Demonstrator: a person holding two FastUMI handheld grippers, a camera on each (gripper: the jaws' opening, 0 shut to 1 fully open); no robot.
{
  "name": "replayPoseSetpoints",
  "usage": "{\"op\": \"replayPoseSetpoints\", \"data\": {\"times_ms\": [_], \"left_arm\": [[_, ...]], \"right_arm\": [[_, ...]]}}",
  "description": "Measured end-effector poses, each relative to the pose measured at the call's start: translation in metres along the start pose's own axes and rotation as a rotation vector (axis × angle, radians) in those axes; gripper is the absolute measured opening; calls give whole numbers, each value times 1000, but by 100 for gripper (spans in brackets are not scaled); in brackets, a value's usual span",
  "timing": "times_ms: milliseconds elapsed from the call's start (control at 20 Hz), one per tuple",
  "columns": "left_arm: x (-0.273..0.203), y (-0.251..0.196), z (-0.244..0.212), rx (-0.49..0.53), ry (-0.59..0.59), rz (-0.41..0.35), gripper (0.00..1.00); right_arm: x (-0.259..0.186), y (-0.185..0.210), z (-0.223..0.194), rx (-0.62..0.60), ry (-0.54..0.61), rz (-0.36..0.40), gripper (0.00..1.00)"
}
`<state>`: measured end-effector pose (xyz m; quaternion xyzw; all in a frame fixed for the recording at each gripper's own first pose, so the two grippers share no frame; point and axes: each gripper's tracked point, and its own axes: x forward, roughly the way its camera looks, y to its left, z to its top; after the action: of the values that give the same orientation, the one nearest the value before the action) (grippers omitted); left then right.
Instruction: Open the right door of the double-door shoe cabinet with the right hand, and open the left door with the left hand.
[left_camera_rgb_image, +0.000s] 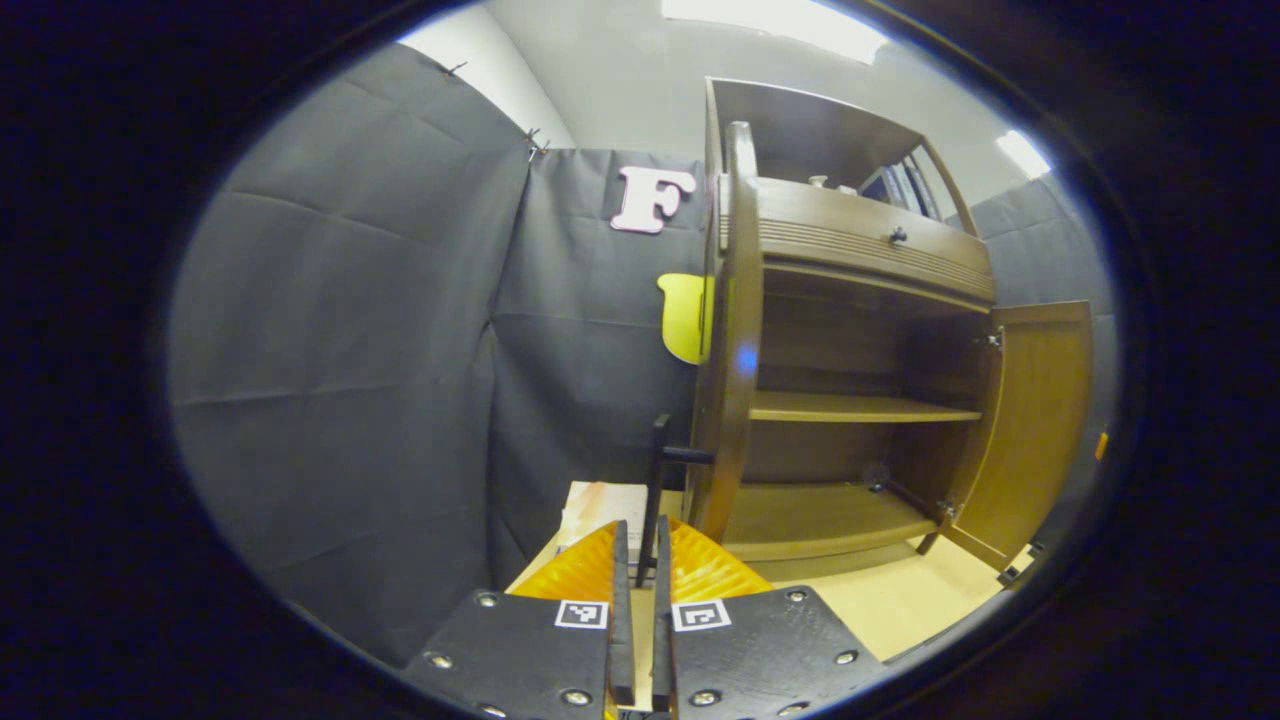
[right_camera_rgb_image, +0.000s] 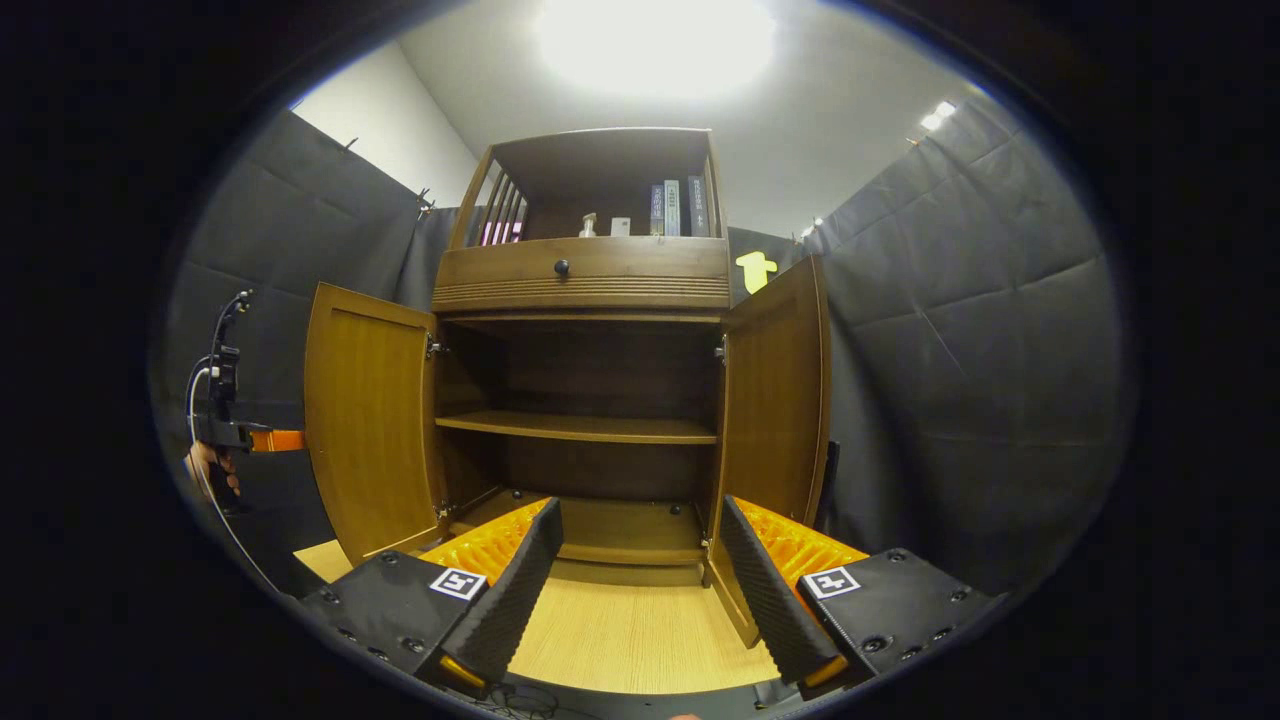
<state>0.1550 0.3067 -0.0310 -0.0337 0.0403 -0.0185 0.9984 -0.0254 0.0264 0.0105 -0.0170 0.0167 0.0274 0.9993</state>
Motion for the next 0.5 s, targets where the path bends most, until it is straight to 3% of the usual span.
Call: {"op": "replayPoseSetpoints", "data": {"times_ms": [300, 500], "left_arm": [[-56, -45, 31, 4, -66, -38, 9], [-89, -72, 47, 46, -103, -43, 9]], "right_arm": [[-8, -17, 15, 9, -29, 5, 96], [-13, -29, 22, 21, -37, 17, 99]]}}
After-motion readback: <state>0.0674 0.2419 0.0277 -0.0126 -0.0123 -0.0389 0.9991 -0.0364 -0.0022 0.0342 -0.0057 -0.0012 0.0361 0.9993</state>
